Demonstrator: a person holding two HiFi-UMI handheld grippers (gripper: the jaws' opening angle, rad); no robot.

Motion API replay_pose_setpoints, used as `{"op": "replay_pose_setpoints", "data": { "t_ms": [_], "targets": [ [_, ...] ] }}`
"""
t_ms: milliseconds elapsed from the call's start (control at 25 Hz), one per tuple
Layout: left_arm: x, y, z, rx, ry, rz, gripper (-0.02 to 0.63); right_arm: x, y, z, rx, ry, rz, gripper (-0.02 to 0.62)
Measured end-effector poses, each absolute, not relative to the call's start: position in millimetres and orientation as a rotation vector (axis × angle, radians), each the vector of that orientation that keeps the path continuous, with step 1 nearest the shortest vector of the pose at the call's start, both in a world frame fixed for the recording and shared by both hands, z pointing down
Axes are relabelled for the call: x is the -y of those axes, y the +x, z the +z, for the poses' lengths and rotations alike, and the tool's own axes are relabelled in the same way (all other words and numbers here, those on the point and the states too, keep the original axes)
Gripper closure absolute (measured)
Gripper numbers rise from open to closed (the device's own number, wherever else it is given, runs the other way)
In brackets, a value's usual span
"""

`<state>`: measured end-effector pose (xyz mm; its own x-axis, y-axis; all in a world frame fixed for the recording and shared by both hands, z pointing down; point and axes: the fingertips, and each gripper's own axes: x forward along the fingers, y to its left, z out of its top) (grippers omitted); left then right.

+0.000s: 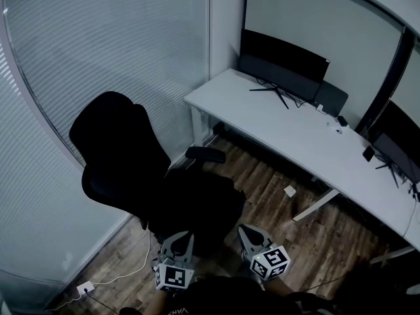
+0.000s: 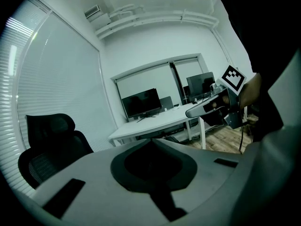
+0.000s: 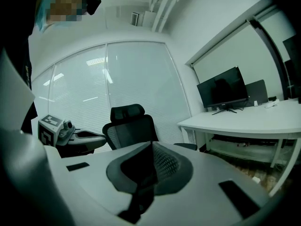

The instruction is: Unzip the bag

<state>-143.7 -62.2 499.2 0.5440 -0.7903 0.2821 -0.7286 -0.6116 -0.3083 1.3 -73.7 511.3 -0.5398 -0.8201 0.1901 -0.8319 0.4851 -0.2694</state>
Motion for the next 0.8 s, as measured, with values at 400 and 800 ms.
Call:
{"op": "replay_pose_setpoints", "data": {
  "t_ms": [400,800],
  "targets": [
    [53,-134,499,-1.245,-2.636,-0.573,0.588,58,14,515,2.65,1.55,0.516,0.552],
    [54,-133,503,-1.23,-2.659,-0.58,0.588,58,14,516,2.659,1.556,0.491,0.552]
  ]
}}
